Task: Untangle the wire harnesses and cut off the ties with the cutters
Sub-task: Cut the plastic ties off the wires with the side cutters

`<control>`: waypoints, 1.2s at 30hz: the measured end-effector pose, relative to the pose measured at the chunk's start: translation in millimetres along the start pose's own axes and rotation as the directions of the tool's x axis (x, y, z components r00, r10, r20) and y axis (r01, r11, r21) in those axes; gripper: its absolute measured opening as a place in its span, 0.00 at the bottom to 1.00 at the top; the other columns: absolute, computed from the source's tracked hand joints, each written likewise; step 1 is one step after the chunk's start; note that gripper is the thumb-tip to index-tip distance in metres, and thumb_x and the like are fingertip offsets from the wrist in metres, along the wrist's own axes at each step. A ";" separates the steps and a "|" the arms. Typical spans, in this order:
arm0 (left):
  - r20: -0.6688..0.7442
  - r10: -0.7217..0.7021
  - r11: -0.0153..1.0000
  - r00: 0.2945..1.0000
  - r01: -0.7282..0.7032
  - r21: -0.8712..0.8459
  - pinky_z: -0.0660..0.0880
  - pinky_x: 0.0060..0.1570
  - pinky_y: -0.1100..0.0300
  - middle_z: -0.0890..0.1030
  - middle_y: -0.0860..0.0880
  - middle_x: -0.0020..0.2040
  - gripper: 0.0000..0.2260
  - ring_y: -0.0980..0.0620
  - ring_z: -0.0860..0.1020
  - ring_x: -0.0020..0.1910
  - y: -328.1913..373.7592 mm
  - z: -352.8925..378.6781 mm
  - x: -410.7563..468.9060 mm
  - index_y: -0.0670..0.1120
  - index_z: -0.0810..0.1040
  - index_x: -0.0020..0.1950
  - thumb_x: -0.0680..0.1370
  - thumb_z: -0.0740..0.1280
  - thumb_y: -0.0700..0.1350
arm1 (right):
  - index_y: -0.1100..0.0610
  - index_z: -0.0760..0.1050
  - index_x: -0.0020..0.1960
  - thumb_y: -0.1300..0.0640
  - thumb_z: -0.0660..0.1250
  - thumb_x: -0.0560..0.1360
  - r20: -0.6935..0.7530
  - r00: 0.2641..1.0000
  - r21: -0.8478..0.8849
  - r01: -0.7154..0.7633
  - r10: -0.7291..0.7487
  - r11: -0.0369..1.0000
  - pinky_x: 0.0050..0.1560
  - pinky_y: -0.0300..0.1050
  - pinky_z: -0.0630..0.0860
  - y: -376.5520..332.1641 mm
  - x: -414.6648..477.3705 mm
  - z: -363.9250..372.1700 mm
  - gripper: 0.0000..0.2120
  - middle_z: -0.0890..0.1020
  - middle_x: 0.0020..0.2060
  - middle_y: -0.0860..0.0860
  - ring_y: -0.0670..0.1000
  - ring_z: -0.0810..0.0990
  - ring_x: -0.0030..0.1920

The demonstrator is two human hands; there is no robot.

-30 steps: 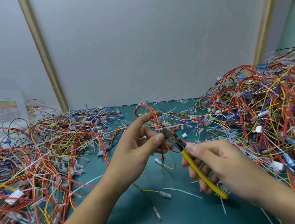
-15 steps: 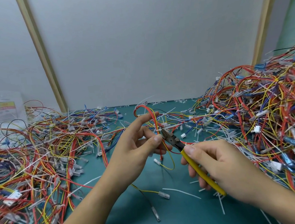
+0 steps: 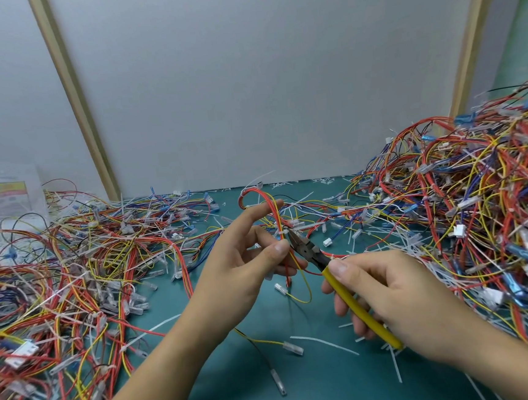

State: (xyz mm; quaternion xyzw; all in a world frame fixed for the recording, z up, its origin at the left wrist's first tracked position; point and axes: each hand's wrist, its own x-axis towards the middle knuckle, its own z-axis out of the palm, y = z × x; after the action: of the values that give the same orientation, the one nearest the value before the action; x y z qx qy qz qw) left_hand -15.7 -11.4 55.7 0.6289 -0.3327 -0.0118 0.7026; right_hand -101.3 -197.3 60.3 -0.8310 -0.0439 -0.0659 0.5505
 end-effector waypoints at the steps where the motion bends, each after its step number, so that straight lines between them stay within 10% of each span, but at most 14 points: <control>1: -0.003 0.001 1.000 1.000 -0.001 0.000 0.81 0.43 0.55 0.74 0.46 0.36 0.19 0.39 0.85 0.43 -0.1 -0.1 0.0 0.43 0.71 0.70 0.79 0.64 0.33 | 0.52 0.81 0.40 0.36 0.61 0.72 -0.002 1.000 -0.012 0.004 -0.004 1.000 0.31 0.52 0.79 0.1 0.1 -0.1 0.21 0.83 0.34 0.54 0.55 0.80 0.29; 36: -0.056 0.003 1.000 0.998 -0.002 0.021 0.81 0.43 0.55 0.74 0.45 0.40 0.18 0.33 0.82 0.45 1.1 -2.7 0.8 0.42 0.72 0.68 0.79 0.64 0.31 | 0.58 0.81 0.39 0.39 0.63 0.77 0.068 0.994 0.153 -0.091 0.081 0.984 0.25 0.44 0.73 -5.4 -0.3 -3.2 0.23 0.80 0.30 0.54 0.54 0.75 0.25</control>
State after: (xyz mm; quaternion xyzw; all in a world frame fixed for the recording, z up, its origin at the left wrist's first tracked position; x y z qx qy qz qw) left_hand -14.3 -9.1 57.0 0.6360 -0.3136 0.0102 0.7050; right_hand -102.6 -198.2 66.4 -0.7882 -0.0300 -0.0128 0.6145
